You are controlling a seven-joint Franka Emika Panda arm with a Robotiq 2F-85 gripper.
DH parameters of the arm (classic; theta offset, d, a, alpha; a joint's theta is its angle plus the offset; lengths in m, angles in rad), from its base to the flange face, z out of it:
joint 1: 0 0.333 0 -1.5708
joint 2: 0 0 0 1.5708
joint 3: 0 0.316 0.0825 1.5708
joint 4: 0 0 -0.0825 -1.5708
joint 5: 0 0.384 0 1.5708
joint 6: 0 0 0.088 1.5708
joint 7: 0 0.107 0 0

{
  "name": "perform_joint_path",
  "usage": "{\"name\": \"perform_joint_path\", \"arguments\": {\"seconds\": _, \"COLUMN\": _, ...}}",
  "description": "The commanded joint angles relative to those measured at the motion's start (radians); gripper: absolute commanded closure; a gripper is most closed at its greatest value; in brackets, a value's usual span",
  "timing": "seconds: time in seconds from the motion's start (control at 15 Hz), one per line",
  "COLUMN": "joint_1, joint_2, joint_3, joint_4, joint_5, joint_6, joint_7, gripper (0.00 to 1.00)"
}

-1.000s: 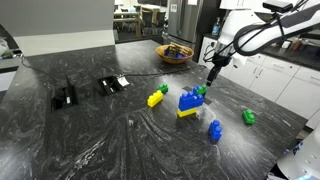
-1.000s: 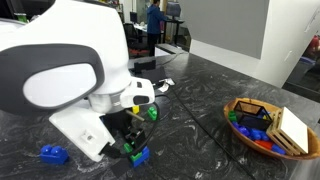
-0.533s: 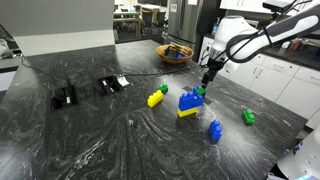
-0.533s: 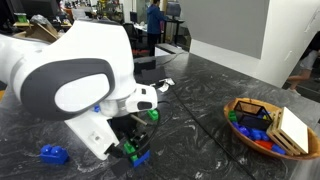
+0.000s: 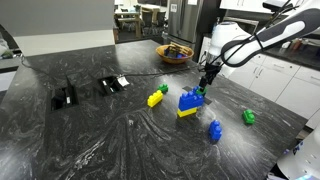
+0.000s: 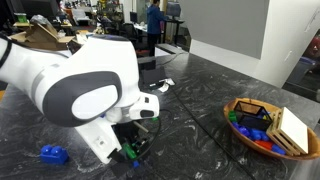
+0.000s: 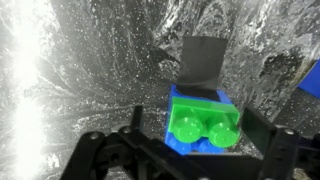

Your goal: Remove the green block from the blue one and put it on the table, move the building block tower slightly to the right, and then move the blue block backwards

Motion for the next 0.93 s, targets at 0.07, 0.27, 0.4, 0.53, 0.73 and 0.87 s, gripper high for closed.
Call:
{"name": "perform_joint_path", "arguments": {"seconds": 0.07, "joint_1": -0.013, "joint_2": 0.036, "joint_3": 0.014, "joint_4": 0.02, "joint_5": 0.023, "joint_6": 0.013, "joint_7": -0.004, "gripper": 0.0}}
{"name": "perform_joint_path", "arguments": {"seconds": 0.27, "joint_1": -0.011, "joint_2": 0.048, "joint_3": 0.016, "joint_4": 0.026, "joint_5": 0.033, "joint_6": 0.016, "joint_7": -0.01, "gripper": 0.0}}
{"name": "perform_joint_path", "arguments": {"seconds": 0.4, "joint_1": -0.009, "joint_2": 0.056, "joint_3": 0.019, "joint_4": 0.031, "joint_5": 0.045, "joint_6": 0.019, "joint_7": -0.016, "gripper": 0.0}}
{"name": "perform_joint_path", "arguments": {"seconds": 0.53, "joint_1": -0.008, "joint_2": 0.061, "joint_3": 0.022, "joint_4": 0.037, "joint_5": 0.062, "joint_6": 0.023, "joint_7": -0.026, "gripper": 0.0}}
{"name": "perform_joint_path", "arguments": {"seconds": 0.73, "joint_1": -0.006, "joint_2": 0.065, "joint_3": 0.027, "joint_4": 0.043, "joint_5": 0.088, "joint_6": 0.021, "joint_7": -0.032, "gripper": 0.04}}
{"name": "perform_joint_path", "arguments": {"seconds": 0.87, "joint_1": -0.007, "joint_2": 0.068, "joint_3": 0.028, "joint_4": 0.045, "joint_5": 0.099, "joint_6": 0.025, "joint_7": -0.03, "gripper": 0.29}}
